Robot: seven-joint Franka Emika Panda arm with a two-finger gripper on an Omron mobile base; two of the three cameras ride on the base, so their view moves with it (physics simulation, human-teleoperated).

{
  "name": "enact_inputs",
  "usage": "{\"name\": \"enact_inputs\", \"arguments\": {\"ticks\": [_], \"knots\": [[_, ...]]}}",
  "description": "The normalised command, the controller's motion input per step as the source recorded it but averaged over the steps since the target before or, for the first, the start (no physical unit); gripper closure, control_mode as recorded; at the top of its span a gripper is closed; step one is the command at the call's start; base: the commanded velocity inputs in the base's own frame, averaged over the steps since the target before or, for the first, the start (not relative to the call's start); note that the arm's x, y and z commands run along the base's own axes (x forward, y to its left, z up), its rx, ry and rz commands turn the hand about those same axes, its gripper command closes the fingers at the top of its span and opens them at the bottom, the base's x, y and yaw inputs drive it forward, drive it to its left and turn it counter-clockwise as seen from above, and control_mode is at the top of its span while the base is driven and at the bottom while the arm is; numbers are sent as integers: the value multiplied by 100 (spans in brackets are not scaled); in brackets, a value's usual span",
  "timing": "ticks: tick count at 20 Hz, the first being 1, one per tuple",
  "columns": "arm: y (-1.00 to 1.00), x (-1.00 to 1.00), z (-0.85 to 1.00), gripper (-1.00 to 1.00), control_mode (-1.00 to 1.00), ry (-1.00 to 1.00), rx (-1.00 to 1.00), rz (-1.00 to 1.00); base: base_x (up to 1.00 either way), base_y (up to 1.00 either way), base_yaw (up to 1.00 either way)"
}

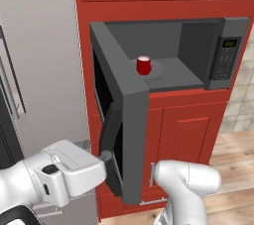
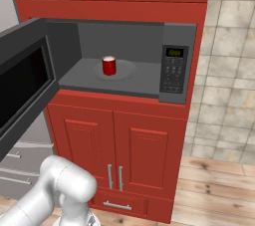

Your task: Pick the mug from the counter and place it inside the microwave. Then close the microwave.

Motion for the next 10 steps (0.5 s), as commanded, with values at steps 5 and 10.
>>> {"name": "enact_inputs", "arguments": {"ticks": [5,10], "knots": [[0,29,-15,-100,-100,0,0,0,0,0,0],[0,12,-1,-100,-100,0,0,0,0,0,0]]}}
